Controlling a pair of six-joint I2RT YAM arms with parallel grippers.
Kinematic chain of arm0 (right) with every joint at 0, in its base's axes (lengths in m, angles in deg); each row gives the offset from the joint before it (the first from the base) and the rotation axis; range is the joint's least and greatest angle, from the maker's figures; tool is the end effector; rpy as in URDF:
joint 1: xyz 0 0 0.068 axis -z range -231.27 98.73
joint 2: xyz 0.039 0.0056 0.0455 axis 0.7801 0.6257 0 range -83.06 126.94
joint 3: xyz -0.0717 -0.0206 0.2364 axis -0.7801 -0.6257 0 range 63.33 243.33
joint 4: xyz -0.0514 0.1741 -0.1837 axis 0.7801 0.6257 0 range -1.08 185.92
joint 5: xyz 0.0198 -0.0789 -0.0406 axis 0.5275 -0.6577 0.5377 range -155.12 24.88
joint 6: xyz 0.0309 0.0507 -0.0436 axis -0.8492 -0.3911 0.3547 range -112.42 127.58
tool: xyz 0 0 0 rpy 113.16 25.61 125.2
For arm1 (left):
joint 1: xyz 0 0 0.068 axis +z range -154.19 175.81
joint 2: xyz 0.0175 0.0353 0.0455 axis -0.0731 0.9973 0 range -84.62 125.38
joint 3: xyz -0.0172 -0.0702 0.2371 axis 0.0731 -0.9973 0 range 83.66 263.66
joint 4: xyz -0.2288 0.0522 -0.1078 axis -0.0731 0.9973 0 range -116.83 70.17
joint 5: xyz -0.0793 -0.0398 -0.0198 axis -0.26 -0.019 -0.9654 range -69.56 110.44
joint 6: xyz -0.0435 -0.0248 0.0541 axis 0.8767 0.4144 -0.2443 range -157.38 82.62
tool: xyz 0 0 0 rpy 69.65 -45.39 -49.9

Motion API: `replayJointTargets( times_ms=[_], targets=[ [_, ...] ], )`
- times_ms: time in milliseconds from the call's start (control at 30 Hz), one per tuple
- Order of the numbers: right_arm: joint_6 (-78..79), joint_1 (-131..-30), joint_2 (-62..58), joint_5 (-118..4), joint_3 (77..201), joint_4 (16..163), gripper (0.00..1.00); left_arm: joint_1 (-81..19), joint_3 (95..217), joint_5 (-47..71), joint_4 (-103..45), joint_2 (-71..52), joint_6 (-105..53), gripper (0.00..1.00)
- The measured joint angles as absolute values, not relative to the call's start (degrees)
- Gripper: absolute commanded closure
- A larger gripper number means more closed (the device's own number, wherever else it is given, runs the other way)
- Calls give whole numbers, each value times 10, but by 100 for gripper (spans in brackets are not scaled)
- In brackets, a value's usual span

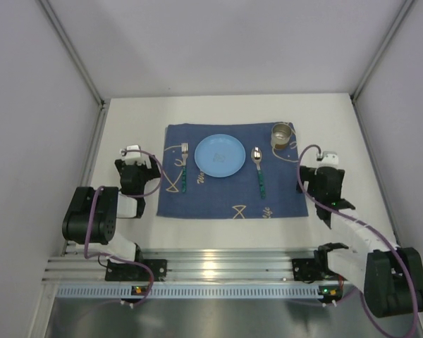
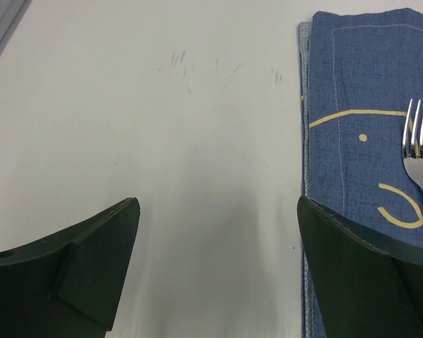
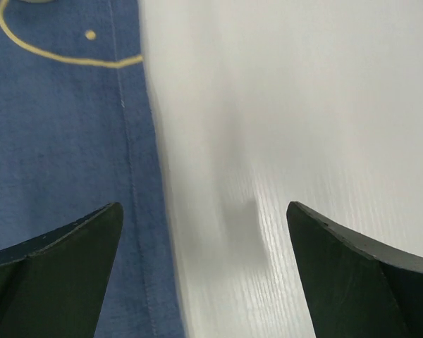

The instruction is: Set the dinner table for one person

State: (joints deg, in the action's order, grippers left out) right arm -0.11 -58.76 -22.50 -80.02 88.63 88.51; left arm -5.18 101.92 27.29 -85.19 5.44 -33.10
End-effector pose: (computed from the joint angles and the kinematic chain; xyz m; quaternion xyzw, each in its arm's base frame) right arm 0.2444 0.0162 0.1542 0.0615 0.8788 -0.0533 0.4702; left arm 0.2843 0.0025 0.1095 -0.0594 0.7822 0.0184 0.6199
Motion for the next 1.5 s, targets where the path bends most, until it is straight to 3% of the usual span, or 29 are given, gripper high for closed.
replayJointTargets(
  times_ms=[100, 233, 500, 833, 1500],
  targets=[
    [18, -586, -265, -815, 788, 800, 0, -52, 1019, 273, -856, 54, -331, 2],
    [32, -586, -264, -831, 744, 707, 0, -52, 1019, 273, -857, 54, -331, 2],
    [44, -564, -146, -816, 757, 506, 0, -52, 1019, 273, -858, 54, -331, 1],
    [76, -525, -17, -714, 771, 305, 0, -52, 1019, 273, -858, 54, -331, 2],
    [106, -523, -1, -645, 750, 225, 0, -52, 1019, 273, -860, 54, -331, 2]
  ],
)
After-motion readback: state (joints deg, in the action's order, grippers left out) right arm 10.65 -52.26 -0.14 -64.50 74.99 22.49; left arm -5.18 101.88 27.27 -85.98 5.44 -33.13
